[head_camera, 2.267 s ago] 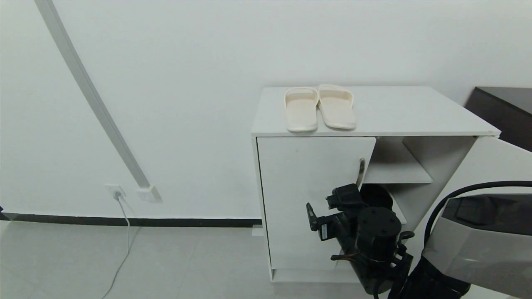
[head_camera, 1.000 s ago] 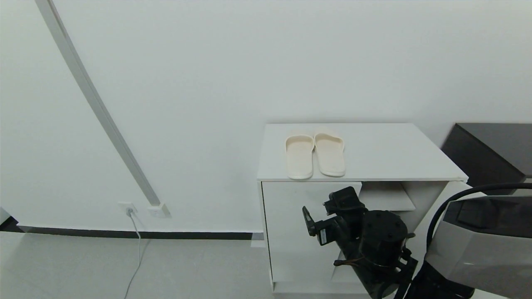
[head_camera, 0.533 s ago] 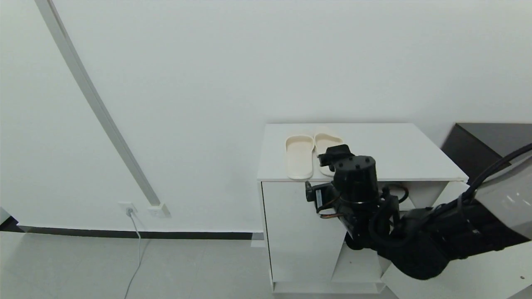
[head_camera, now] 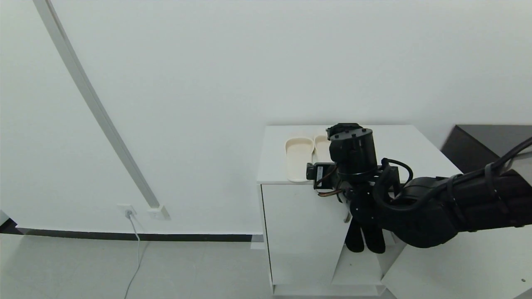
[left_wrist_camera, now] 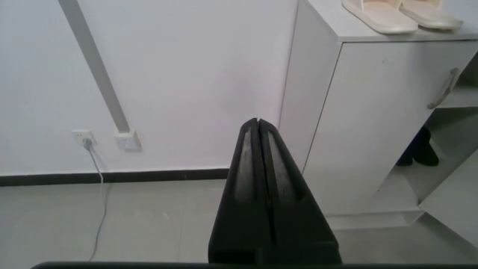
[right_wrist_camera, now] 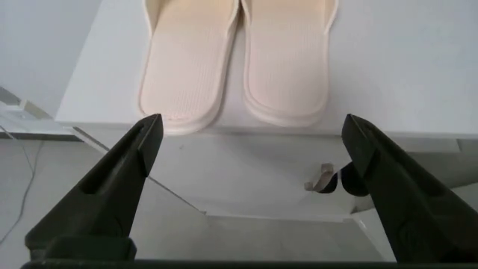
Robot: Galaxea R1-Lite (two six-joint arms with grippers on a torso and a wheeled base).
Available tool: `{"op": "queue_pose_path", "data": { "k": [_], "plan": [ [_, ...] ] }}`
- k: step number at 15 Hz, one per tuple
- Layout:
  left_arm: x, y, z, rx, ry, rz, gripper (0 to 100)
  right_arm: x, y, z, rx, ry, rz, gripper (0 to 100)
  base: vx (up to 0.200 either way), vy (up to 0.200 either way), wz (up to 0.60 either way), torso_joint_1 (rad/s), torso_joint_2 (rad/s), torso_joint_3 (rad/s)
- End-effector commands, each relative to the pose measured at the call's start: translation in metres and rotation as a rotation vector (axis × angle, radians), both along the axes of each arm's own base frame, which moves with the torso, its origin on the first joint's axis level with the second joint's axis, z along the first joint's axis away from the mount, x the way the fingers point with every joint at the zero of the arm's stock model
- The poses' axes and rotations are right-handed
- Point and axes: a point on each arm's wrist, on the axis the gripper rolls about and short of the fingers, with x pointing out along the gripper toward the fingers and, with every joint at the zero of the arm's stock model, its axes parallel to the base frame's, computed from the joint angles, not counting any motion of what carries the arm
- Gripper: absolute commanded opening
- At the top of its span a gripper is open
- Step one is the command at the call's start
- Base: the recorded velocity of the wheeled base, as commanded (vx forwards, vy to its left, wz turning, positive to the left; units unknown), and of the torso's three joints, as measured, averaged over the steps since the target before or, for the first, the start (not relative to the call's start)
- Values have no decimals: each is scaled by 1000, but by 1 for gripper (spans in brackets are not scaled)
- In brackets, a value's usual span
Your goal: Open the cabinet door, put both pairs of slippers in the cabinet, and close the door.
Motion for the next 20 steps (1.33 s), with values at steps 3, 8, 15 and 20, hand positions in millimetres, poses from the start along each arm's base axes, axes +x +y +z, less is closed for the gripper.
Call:
{"op": "queue_pose_path", "data": {
  "k": [3,8,15,20],
  "plan": [
    [0,0,0,0,1,0,0,3,1,-6,-10,10,-2,100,200,0,0,4,-3,2],
    [0,0,0,0,1,0,0,30,9,-37,-19,5,-23,100,120,0,0,2,0,0],
    [0,0,0,-3,1,0,0,77,17,-49,-49,-52,-35,100,0,0,0,0,0,0],
    [0,0,0,-5,2,0,0,101,23,-49,-55,-94,-51,100,0,0,0,0,0,0]
  ]
}}
